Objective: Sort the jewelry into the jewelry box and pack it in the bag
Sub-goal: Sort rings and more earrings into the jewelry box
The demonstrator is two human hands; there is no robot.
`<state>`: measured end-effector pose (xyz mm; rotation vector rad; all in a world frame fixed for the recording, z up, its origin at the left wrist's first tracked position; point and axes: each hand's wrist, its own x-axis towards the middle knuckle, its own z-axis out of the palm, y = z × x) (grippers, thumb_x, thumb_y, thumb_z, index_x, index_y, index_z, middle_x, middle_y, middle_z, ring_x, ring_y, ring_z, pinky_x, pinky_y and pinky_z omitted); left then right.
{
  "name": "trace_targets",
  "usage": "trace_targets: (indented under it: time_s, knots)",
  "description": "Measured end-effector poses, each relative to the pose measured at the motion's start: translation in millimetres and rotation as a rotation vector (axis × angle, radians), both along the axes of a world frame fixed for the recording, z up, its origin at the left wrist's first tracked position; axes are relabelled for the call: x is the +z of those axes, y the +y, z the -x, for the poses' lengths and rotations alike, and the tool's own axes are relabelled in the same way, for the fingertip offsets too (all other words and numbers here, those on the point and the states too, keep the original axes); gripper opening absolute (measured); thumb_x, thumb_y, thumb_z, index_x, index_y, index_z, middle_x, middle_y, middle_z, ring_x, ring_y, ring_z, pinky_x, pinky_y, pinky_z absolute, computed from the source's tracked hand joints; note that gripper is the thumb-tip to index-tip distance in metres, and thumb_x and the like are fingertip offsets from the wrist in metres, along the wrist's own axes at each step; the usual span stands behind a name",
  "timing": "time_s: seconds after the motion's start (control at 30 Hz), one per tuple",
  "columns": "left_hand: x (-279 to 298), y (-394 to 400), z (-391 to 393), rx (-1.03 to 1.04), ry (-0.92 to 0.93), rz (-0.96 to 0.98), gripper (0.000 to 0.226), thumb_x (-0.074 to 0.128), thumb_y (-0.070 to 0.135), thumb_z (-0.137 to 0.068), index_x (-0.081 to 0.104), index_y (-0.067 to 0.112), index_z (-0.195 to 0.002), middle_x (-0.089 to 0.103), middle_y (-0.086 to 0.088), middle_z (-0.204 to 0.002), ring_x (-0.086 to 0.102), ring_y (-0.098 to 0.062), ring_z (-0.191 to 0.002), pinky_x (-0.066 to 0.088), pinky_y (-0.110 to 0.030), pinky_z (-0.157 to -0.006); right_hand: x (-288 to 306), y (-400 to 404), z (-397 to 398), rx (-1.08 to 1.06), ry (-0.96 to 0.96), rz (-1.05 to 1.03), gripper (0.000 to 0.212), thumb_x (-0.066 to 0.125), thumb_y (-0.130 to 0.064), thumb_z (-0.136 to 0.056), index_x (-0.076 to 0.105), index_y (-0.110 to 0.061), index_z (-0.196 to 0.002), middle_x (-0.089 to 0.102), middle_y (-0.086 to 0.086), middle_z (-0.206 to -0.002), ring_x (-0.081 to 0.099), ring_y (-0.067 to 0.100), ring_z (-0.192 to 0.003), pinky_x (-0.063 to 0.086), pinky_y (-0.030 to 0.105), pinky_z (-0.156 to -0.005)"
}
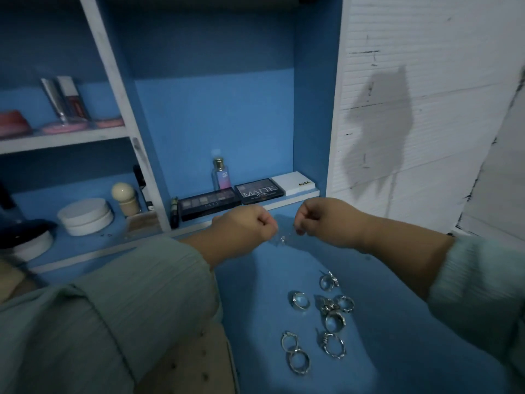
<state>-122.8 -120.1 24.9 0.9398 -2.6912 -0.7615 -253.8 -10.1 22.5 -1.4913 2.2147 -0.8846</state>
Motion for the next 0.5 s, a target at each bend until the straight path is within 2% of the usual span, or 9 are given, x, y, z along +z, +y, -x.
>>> trace_targets:
  time_s: [0.07, 0.1, 0.13, 0.2, 0.23, 0.33, 0.37, 0.43, 0.5]
  knots:
    - [9, 6, -13, 0.019, 0.135, -0.090, 0.016, 0.053, 0.025, -0.086, 0.061, 0.027, -0.072, 0.057, 0.013, -0.062, 0.049, -0.003, -0.053, 0.039, -0.016, -0.051, 11, 6, -9, -0.020, -0.135, 0.050, 0.016, 0.053, -0.019, -0.091, 0.058, -0.020, -0.076, 0.067, -0.008, -0.079, 0.056, 0.007, -0.071, 0.043, 0.019, -0.061]
    - [14, 10, -20, 0.028, 0.188, -0.125, 0.019, 0.053, 0.022, -0.087, 0.061, 0.027, -0.071, 0.057, 0.012, -0.061, 0.047, -0.002, -0.048, 0.035, -0.014, -0.045, 16, 9, -14, -0.023, -0.194, 0.066, 0.015, 0.053, -0.019, -0.091, 0.058, -0.019, -0.077, 0.068, -0.006, -0.082, 0.057, 0.007, -0.072, 0.043, 0.019, -0.061]
    - [20, 14, -26, 0.033, 0.236, -0.155, 0.021, 0.053, 0.020, -0.089, 0.061, 0.026, -0.070, 0.061, 0.009, -0.065, 0.048, -0.004, -0.052, 0.033, -0.013, -0.044, 21, 11, -20, -0.025, -0.254, 0.083, 0.014, 0.052, -0.019, -0.091, 0.058, -0.018, -0.078, 0.069, -0.003, -0.087, 0.058, 0.008, -0.074, 0.044, 0.020, -0.061]
    - [30, 22, -39, 0.059, 0.306, -0.182, 0.019, 0.053, 0.021, -0.090, 0.061, 0.025, -0.073, 0.066, -0.001, -0.085, 0.051, -0.010, -0.070, 0.035, -0.013, -0.050, 31, 14, -33, -0.031, -0.384, 0.127, 0.014, 0.052, -0.018, -0.092, 0.057, -0.016, -0.079, 0.070, 0.003, -0.092, 0.060, 0.011, -0.078, 0.044, 0.022, -0.063]
    - [35, 26, -46, 0.074, 0.331, -0.187, 0.018, 0.053, 0.023, -0.090, 0.061, 0.025, -0.075, 0.065, -0.002, -0.090, 0.051, -0.010, -0.073, 0.036, -0.012, -0.052, 35, 15, -40, -0.031, -0.457, 0.155, 0.015, 0.051, -0.016, -0.092, 0.056, -0.015, -0.077, 0.069, 0.005, -0.093, 0.060, 0.012, -0.078, 0.044, 0.023, -0.063]
    - [46, 36, -68, 0.090, 0.424, -0.232, 0.018, 0.053, 0.020, -0.091, 0.062, 0.023, -0.076, 0.059, 0.011, -0.081, 0.050, -0.001, -0.071, 0.038, -0.005, -0.052, 44, 20, -60, -0.022, -0.656, 0.232, 0.014, 0.047, -0.011, -0.091, 0.053, -0.013, -0.078, 0.069, 0.008, -0.090, 0.061, 0.012, -0.073, 0.043, 0.024, -0.063]
    - [50, 39, -76, 0.100, 0.448, -0.251, 0.019, 0.052, 0.020, -0.091, 0.062, 0.022, -0.075, 0.060, 0.011, -0.081, 0.051, -0.001, -0.073, 0.040, -0.006, -0.059, 47, 21, -66, -0.015, -0.704, 0.249, 0.012, 0.046, -0.010, -0.091, 0.053, -0.012, -0.080, 0.069, 0.008, -0.088, 0.061, 0.013, -0.072, 0.043, 0.025, -0.063]
    - [54, 44, -89, 0.118, 0.498, -0.297, 0.019, 0.053, 0.019, -0.090, 0.062, 0.023, -0.074, 0.065, 0.006, -0.085, 0.055, -0.007, -0.076, 0.044, -0.020, -0.079, 52, 25, -78, 0.002, -0.767, 0.273, 0.010, 0.046, -0.010, -0.091, 0.050, -0.013, -0.083, 0.069, 0.007, -0.083, 0.062, 0.013, -0.070, 0.043, 0.025, -0.062]
    - [57, 49, -101, 0.130, 0.557, -0.334, 0.016, 0.054, 0.019, -0.089, 0.061, 0.021, -0.075, 0.066, 0.006, -0.082, 0.055, -0.008, -0.074, 0.046, -0.029, -0.081, 58, 28, -90, 0.017, -0.799, 0.301, 0.012, 0.046, -0.010, -0.092, 0.049, -0.014, -0.081, 0.068, 0.006, -0.079, 0.061, 0.013, -0.068, 0.043, 0.025, -0.061]
